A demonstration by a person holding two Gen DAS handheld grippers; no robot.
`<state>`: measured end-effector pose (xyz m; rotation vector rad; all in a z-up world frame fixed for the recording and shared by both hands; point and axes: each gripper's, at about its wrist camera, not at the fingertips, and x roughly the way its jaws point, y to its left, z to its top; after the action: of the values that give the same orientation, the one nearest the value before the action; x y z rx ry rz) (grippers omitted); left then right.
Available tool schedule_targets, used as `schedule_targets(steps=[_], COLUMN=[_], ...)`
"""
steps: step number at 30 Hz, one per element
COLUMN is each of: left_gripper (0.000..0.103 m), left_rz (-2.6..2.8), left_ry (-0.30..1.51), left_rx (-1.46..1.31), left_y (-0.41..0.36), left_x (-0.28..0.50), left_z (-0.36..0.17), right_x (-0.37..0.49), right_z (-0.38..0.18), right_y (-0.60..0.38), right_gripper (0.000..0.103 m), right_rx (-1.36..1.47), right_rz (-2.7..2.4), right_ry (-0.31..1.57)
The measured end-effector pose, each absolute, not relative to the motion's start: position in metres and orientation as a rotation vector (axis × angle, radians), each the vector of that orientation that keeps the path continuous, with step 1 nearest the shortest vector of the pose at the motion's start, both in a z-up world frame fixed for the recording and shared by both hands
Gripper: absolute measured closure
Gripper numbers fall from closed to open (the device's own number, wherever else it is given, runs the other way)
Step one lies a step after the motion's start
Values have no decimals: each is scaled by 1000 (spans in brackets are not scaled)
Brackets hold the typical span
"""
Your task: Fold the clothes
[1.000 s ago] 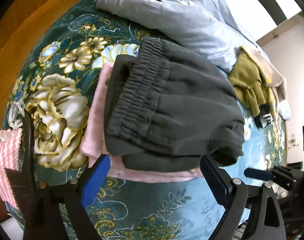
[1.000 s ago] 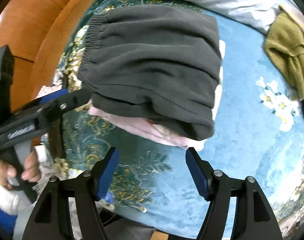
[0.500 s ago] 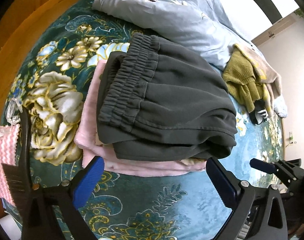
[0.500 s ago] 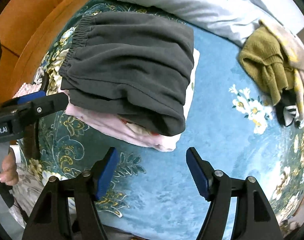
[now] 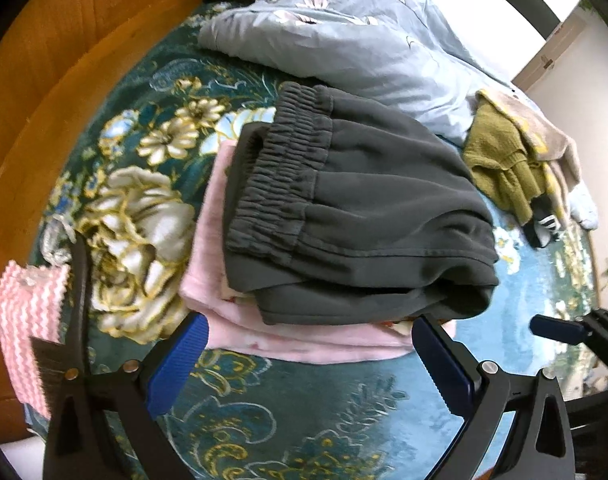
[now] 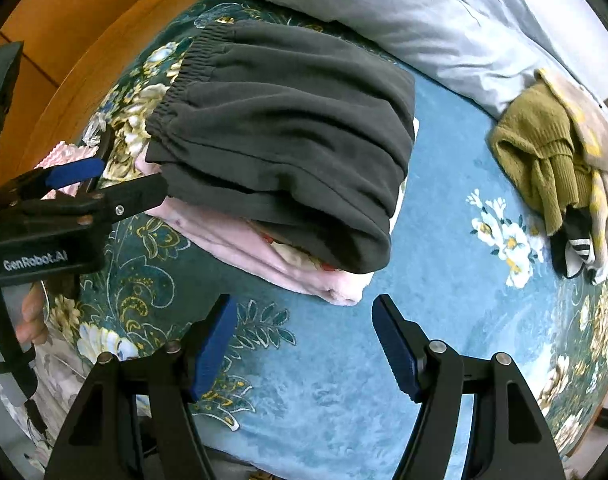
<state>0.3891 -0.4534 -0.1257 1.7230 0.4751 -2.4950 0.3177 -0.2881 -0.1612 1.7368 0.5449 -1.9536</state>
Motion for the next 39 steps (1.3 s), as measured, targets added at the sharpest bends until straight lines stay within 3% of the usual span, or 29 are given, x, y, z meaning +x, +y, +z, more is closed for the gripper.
schedule_targets(steps=[19,39], left_gripper=[0,0], left_rz=[-2575,-2608], left_ry=[339,257], left_rx=[1620,1725], left_y=[-461,-451], left_x=[391,383], left_z=[-140,-162], right_x=[316,310], right_z=[-172,-194], right_y=[-311,-316], right_gripper=[32,32], right_rx=[1704,1736], right_rz=[-1935,-1871], right_ry=[620,718])
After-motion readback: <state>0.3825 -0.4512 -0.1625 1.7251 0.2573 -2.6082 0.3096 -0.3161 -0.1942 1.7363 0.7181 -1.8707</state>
